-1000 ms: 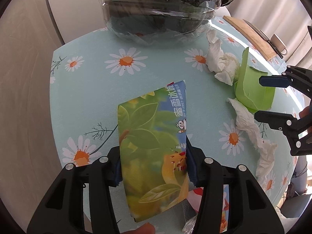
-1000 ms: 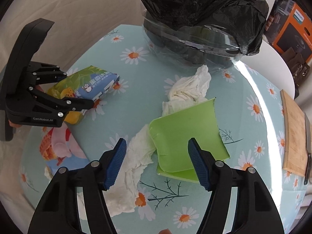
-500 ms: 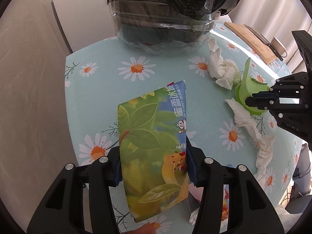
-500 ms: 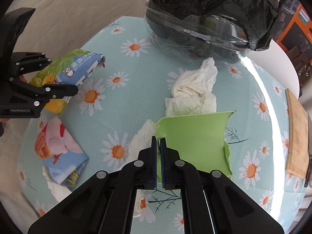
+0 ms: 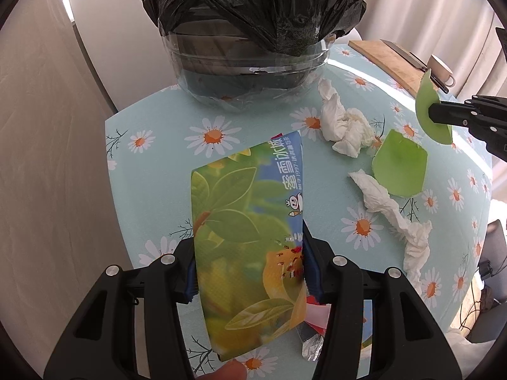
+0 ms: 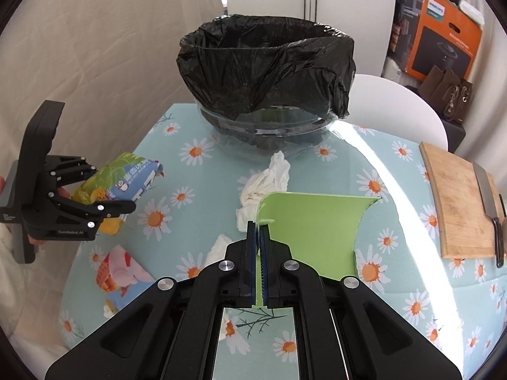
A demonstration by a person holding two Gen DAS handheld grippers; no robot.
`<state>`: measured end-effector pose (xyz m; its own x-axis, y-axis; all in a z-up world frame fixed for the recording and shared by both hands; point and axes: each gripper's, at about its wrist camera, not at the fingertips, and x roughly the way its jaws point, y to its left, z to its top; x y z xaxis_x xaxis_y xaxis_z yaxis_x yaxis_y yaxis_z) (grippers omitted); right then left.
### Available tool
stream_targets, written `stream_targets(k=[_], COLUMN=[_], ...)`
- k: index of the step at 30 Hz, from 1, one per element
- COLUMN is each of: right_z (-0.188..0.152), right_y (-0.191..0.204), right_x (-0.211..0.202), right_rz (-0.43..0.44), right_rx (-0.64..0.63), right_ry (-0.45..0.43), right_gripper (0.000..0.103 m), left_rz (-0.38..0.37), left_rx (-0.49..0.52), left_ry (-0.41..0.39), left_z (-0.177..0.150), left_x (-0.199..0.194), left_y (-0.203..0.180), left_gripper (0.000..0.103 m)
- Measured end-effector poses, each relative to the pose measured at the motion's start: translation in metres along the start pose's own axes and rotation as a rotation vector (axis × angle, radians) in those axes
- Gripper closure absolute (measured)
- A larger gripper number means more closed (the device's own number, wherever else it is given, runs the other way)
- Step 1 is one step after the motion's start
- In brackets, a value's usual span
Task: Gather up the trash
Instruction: 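Lift and carry the juice box and green container over the trash bin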
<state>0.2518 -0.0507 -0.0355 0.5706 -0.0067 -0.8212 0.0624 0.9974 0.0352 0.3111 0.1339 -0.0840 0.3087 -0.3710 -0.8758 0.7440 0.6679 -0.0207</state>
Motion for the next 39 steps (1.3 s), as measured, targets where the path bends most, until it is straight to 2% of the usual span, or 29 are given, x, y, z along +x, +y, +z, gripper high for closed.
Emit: stream_targets(k=[10, 18, 23, 30, 39], right_z=[0.026, 0.049, 0.062, 0.085, 0.126], right_y=[-0.008, -0.003, -0.001, -0.003, 0.002], right_x=[-0.026, -0.037, -0.044, -0.05, -0.055], right_rz=[-0.033, -0.068, -0.09, -0.076, -0.029], right_rx=[0.005, -0.028, -0.033, -0.019, -0.02], right_ry=[-0.08, -0.108, -0.126, -0.163, -0.242], right_gripper=[0.101, 0.101, 0.101, 0.101, 0.101], left_rz=[0.022, -0.035, -0.028, 0.011, -0.004], left_rx=[0.011, -0.042, -0.048, -0.018, -0.036], left_ry=[-0.074, -0.147, -0.182, -0.221, -0.286], left_z=[0.019, 0.036, 0.052, 0.07, 0.093], left_x=[-0.026, -0.047, -0.058, -0.078, -0.105], left_y=[0.002, 0.015, 0.022, 0.026, 0.04], left_gripper=[0.05, 0.05, 0.05, 0.05, 0.05])
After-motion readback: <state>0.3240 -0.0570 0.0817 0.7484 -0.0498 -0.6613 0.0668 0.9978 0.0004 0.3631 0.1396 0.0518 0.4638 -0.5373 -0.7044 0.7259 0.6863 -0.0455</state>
